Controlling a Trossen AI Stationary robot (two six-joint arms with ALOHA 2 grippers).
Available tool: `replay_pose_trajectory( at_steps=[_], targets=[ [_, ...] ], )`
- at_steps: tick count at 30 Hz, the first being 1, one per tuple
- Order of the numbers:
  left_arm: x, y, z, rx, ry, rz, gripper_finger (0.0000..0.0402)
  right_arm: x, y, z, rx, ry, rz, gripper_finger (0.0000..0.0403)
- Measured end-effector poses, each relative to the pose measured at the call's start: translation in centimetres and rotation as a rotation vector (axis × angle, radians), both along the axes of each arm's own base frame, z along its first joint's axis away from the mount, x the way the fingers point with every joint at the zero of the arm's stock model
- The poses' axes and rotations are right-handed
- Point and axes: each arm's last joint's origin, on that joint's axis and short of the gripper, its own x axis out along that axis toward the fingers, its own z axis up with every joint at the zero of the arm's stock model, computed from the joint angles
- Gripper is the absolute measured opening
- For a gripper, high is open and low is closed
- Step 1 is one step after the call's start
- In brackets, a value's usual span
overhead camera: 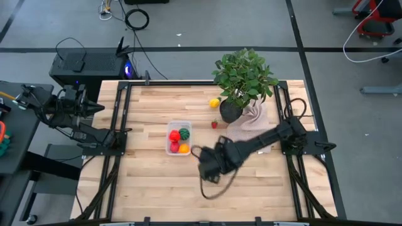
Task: Pick and placing Produce into tupperware
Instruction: Adjust the flower pot
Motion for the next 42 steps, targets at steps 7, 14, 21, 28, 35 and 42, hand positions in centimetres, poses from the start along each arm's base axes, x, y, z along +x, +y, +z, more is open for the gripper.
replay_pose_trajectory(
  at_steps=[7, 14, 21, 28, 35, 42],
  targets=[
    [0.0, 0.0, 0.1, -0.006, -0.01, 0.001, 0.0017, -2.0, 2.7, -1.6, -0.02, 0.019, -0.097, 0.0284],
    [0.6, -0.2, 0.5, -0.008, -0.014, 0.001, 0.0018, -3.7, 4.9, -1.7, -0.008, -0.005, -0.199, 0.0262],
    [3.4, -1.3, 1.7, 0.028, 0.064, 0.008, 0.0016, -5.4, 7.2, -0.8, 0.018, -0.064, -0.149, 0.0243],
    [7.9, -3.0, 3.4, 0.049, 0.11, 0.024, 0.0013, -7.2, 9.3, -0.1, -0.01, -0.124, -0.059, 0.0229],
    [13.4, -5.0, 3.4, 0.08, 0.258, 0.068, 0.0011, -8.4, 10.8, 0.1, -0.035, -0.183, -0.018, 0.0212],
    [16.7, -6.2, 2.8, 0.057, 0.356, 0.099, 0.0011, -8.6, 11.2, 0.1, 0.01, -0.195, -0.076, 0.021]
  ],
)
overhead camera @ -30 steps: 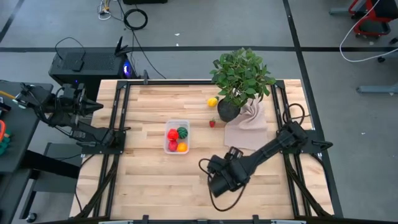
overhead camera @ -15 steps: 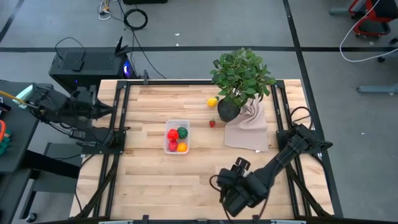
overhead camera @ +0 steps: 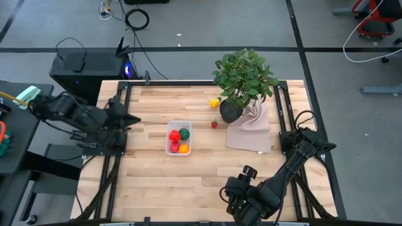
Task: Pick and placing Produce into tupperware
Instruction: Adjust the flower pot
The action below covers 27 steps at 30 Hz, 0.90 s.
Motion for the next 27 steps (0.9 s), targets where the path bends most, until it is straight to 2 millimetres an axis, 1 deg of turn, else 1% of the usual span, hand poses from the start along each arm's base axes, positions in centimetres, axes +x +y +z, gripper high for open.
replay_pose_trajectory(
  at_steps=[7, 9, 13, 16, 18, 23, 27],
  targets=[
    [1.4, -0.5, -0.2, 0.015, 0.012, 0.015, 0.0023, 0.7, 0.1, 0.0, 0.071, -0.013, -0.013, 0.0213],
    [1.7, -0.6, -0.2, 0.017, 0.013, 0.021, 0.0021, 0.8, -0.1, 0.0, 0.067, -0.014, -0.017, 0.0208],
    [2.2, -0.7, -0.4, 0.034, 0.027, 0.032, 0.0009, 1.1, -0.3, 0.2, -0.006, -0.081, -0.012, 0.0192],
    [2.3, -0.7, -0.4, 0.059, 0.033, 0.033, 0.0005, 1.2, 0.4, 0.4, -0.043, -0.148, 0.062, 0.0179],
    [2.3, -0.7, -0.4, 0.08, 0.032, 0.044, 0.0007, 1.0, 0.8, 0.5, -0.06, -0.185, 0.069, 0.0171],
    [2.3, -0.6, -0.4, 0.093, 0.031, 0.052, 0.0027, 1.0, 0.7, 0.5, -0.071, -0.211, 0.035, 0.0155],
    [2.3, -0.6, -0.4, 0.099, 0.033, 0.049, 0.0032, 1.5, 0.1, 0.4, -0.027, -0.171, 0.016, 0.0146]
  ],
)
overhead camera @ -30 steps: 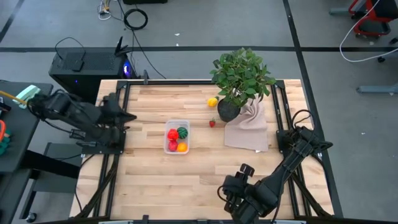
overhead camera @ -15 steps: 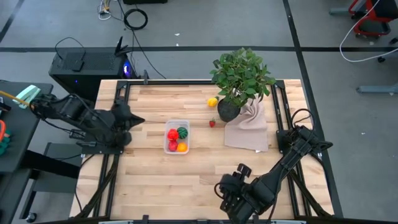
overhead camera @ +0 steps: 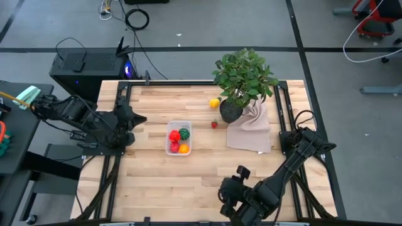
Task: Pick and placing Produce into tupperware
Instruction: Adjust the flower pot
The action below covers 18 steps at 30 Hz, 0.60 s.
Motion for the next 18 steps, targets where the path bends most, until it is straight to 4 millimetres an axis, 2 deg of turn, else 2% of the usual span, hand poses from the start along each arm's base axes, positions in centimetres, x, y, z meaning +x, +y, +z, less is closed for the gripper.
replay_pose_trajectory(
  at_steps=[4, 8, 13, 18],
  targets=[
    [0.2, 0.0, -0.1, 0.024, 0.002, 0.02, 0.0025, 0.2, -1.1, -0.2, 0.045, 0.068, -0.077, 0.0135],
    [0.8, -0.1, -0.3, 0.072, 0.037, 0.012, 0.0013, 0.2, -2.3, -0.3, -0.002, 0.086, -0.16, 0.0115],
    [2.2, 0.0, -0.8, 0.103, 0.09, 0.045, 0.0007, 0.6, -3.4, -0.3, -0.049, 0.089, -0.196, 0.0078],
    [3.9, 0.3, -1.7, 0.11, 0.152, 0.1, 0.0021, 1.0, -3.9, -0.3, -0.067, 0.082, -0.209, 0.0047]
  ],
)
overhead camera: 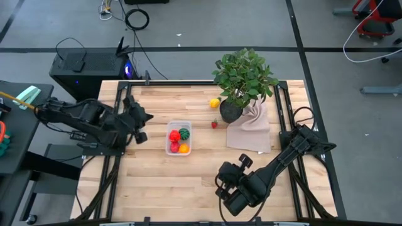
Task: Pick and placing Produce into tupperware
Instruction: Adjust the flower pot
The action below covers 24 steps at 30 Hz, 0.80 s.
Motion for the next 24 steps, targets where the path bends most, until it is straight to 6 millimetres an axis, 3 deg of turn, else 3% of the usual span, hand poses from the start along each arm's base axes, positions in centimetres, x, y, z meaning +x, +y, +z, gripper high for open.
replay_pose_trajectory(
  at_steps=[7, 13, 24],
  targets=[
    [2.4, 0.9, -1.4, -0.008, 0.069, 0.11, 0.0024, 0.6, -0.2, -0.9, -0.036, 0.046, 0.008, 0.0006],
    [3.4, 1.2, -1.9, -0.015, 0.089, 0.122, 0.0017, 0.5, -0.7, -1.1, -0.081, 0.076, 0.002, 0.0003],
    [5.8, 1.4, -2.2, -0.027, 0.053, 0.085, 0.0048, 0.6, -1.2, -1.0, -0.135, 0.068, 0.002, 0.0002]
  ],
)
